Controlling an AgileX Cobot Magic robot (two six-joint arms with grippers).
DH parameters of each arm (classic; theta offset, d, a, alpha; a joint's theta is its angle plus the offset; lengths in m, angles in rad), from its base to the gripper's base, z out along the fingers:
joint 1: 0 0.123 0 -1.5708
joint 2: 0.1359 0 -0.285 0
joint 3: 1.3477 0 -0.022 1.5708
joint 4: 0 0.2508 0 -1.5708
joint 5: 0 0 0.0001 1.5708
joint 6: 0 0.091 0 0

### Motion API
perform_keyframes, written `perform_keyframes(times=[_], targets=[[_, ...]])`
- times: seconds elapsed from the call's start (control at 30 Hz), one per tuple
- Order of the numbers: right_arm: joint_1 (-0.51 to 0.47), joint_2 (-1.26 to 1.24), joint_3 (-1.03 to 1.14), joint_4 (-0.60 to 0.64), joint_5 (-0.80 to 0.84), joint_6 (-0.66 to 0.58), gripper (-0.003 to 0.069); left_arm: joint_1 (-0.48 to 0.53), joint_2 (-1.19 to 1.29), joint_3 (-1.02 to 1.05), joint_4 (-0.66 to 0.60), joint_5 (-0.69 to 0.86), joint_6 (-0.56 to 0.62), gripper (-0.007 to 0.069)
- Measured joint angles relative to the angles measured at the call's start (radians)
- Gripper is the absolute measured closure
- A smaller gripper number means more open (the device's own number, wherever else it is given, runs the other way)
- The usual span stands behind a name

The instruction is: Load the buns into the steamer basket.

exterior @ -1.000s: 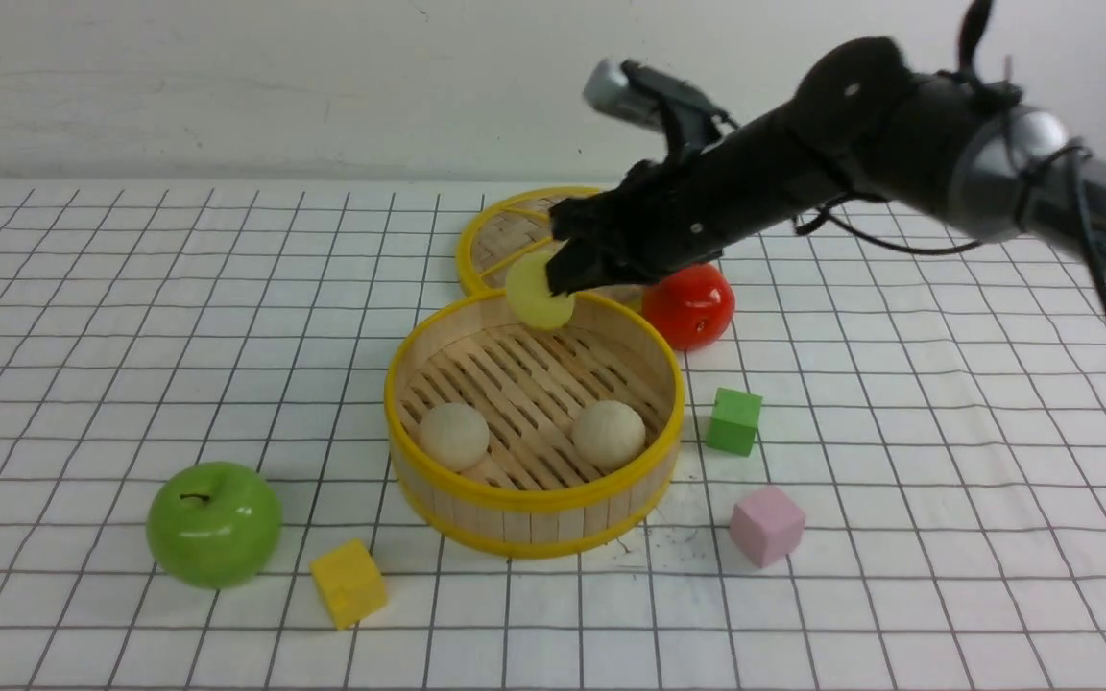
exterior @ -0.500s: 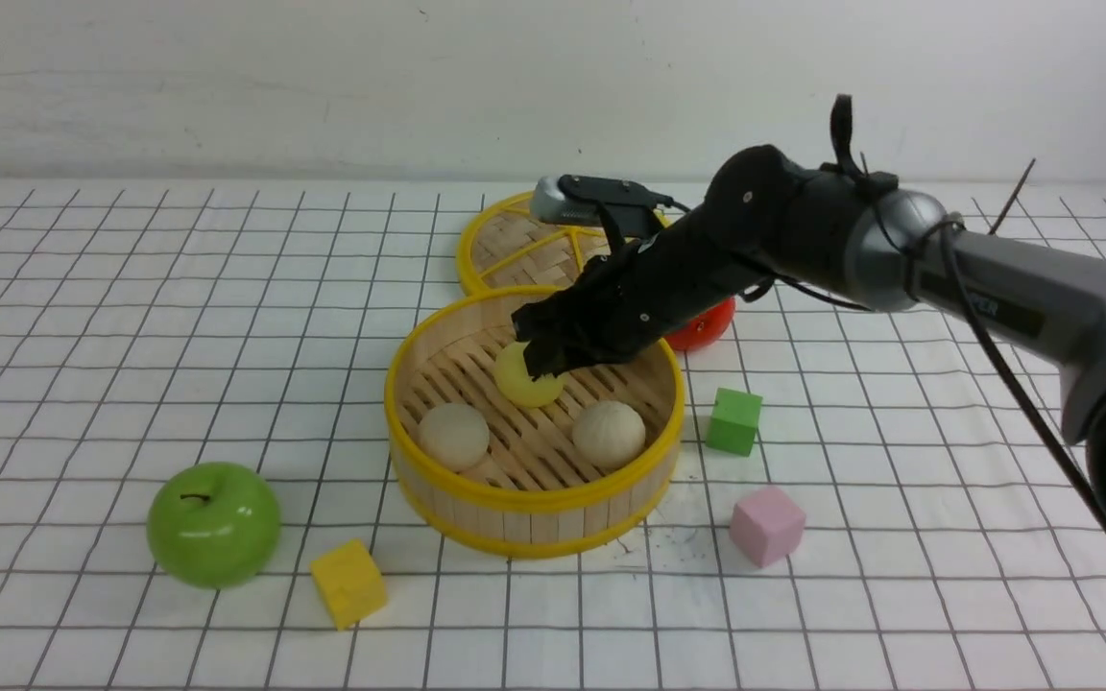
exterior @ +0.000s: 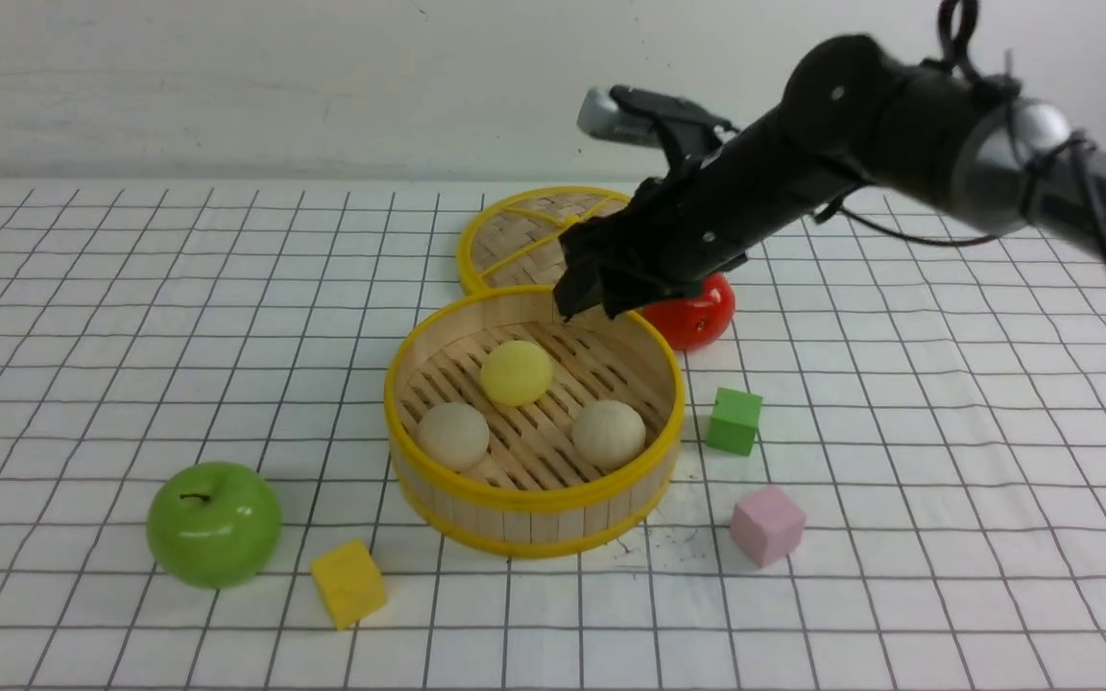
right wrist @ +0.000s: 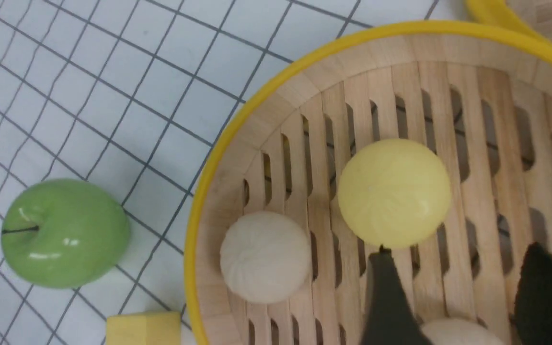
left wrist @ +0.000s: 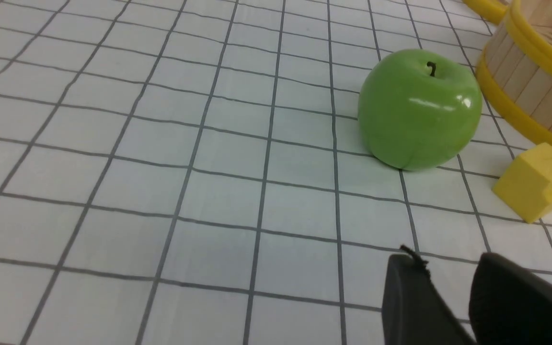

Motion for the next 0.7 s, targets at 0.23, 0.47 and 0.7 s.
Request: perform_keyframes(times=[0.23,0.47,0.7], targets=[[-0.005,-0.133,0.000,-0.274,0.163,0.143,0.0326,0.000,0.000,0.000,0.000,0.000,0.000,0.0431],[-0.018,-0.279,0.078,-0.410,0.169,0.292,0.0603,0.000,0.000,0.000,-0.063,-0.002,0.000,0.0427],[-0.018,-0.408,0.254,-0.373,0.161,0.312,0.0680,0.000,0.000,0.000,-0.104,-0.003,0.000,0.0425]])
